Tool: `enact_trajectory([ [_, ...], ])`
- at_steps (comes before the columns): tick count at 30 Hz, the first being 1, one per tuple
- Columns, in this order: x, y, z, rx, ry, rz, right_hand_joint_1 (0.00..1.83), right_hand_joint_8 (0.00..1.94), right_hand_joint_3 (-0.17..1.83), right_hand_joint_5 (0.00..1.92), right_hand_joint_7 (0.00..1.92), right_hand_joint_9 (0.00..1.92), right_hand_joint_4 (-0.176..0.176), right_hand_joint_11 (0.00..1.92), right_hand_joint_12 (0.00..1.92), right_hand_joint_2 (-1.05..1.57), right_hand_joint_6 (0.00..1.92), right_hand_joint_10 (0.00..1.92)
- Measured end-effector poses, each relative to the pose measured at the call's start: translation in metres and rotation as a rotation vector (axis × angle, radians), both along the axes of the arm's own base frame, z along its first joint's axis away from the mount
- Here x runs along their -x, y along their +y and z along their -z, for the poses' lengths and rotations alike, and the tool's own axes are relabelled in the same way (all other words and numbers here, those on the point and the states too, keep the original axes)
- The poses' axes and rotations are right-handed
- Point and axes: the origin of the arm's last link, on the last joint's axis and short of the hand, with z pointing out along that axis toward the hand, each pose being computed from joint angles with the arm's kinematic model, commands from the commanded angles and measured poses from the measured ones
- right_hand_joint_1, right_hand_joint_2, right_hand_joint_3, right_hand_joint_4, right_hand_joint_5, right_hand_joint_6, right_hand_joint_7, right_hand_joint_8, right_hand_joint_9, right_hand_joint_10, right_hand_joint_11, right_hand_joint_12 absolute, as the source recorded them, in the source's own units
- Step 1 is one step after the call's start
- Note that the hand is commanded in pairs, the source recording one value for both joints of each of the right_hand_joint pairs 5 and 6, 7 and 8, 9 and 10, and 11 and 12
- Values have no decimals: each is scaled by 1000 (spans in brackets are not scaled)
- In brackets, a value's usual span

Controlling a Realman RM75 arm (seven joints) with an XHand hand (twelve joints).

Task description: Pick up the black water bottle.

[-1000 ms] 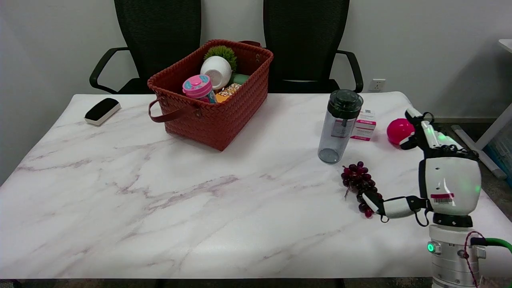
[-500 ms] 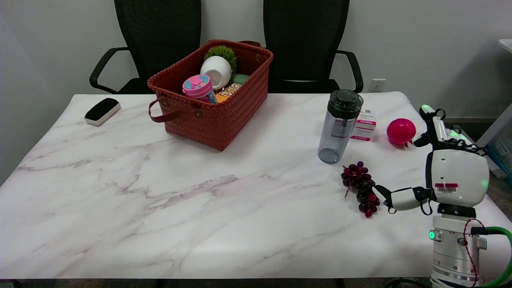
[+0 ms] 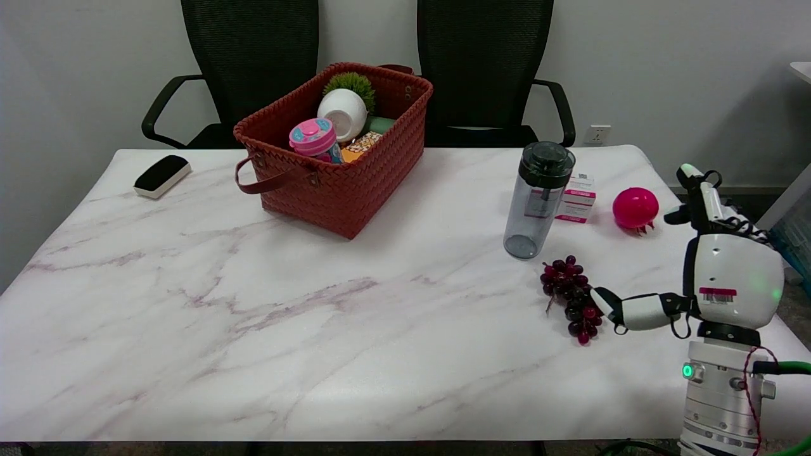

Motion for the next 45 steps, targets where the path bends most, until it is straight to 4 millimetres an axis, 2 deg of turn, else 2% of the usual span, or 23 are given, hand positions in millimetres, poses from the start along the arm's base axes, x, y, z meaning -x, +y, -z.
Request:
enact_trajectory([
  [7, -3, -1, 1, -58, -154, -85, 1139, 615, 827, 407, 615, 670, 0, 718, 718, -215, 407, 670],
  [10, -2, -2, 0, -103, -242, -136, 1112, 614, 804, 520, 614, 664, 0, 719, 719, -122, 520, 664],
  [15, 3, -5, -3, -197, -396, -224, 1088, 582, 695, 428, 582, 626, 0, 699, 699, -19, 428, 626],
  [19, 12, -11, -8, -277, -519, -277, 1084, 565, 704, 429, 565, 594, 0, 672, 672, -18, 429, 594],
  [24, 27, -22, -14, -371, -662, -316, 1071, 532, 749, 308, 532, 504, 0, 461, 461, -70, 308, 504],
  [35, 61, -53, -31, -529, -894, -335, 1063, 511, 760, 272, 511, 479, 0, 434, 434, -98, 272, 479],
  [45, 77, -76, -48, -590, -998, -342, 1051, 477, 815, 242, 477, 447, 0, 416, 416, -179, 242, 447],
])
